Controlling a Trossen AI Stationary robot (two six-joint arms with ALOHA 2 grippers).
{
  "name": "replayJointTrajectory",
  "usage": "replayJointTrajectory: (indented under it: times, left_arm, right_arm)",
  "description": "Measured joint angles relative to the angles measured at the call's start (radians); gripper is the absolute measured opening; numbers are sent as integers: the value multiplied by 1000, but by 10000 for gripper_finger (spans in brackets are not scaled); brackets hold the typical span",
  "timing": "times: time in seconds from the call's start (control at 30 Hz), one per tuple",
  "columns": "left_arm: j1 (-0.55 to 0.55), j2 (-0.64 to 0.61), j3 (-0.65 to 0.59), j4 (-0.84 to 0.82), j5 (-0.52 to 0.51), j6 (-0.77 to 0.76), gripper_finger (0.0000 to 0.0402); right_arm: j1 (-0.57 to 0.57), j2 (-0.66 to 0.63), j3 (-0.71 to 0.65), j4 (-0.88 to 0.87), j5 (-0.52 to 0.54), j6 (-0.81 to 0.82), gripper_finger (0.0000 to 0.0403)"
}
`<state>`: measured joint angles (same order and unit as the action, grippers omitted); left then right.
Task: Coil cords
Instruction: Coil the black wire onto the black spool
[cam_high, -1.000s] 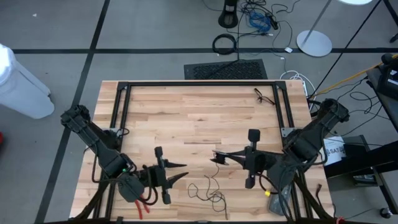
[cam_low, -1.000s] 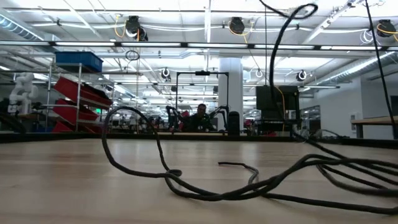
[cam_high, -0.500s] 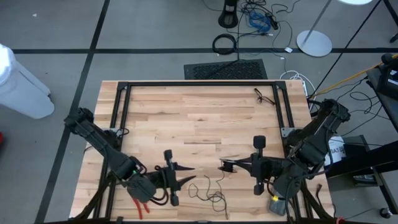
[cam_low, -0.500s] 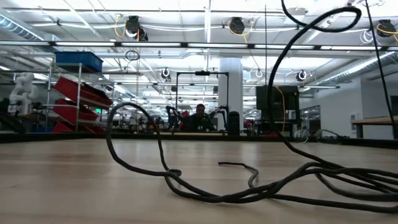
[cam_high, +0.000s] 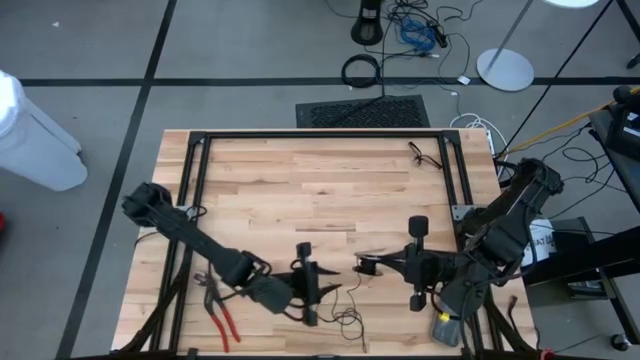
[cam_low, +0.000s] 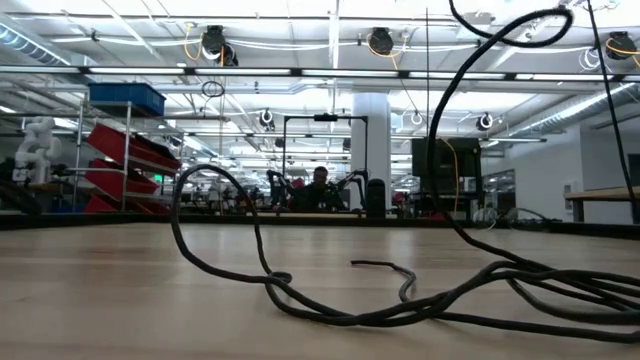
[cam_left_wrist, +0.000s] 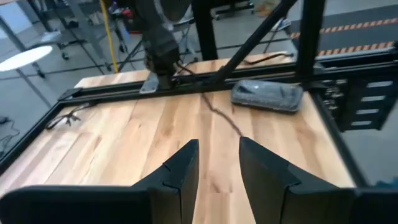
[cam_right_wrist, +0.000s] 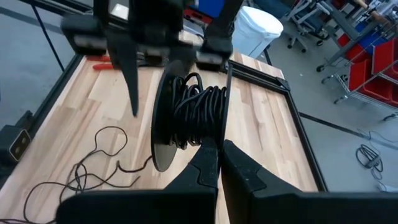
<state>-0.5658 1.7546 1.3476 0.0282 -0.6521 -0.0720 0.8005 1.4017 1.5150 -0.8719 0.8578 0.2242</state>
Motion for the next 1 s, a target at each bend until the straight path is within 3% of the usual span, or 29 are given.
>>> replayJointTrajectory:
  times: [0.13,0.47,0.63,1.0]
  left_arm:
    - [25,21,0,11,5,-1,134]
    - [28,74,0,58,20,-1,231]
    - [11,69,0,-27,19,-1,240]
    - [-4,66,-1,16,94,-88,240]
  right_arm:
    - [0,-17,0,-1,0,2,0]
    - [0,-24,0,-25,5,24,0]
    - [0,-24,0,-26,7,34,0]
    - [-17,-24,0,-17,6,19,0]
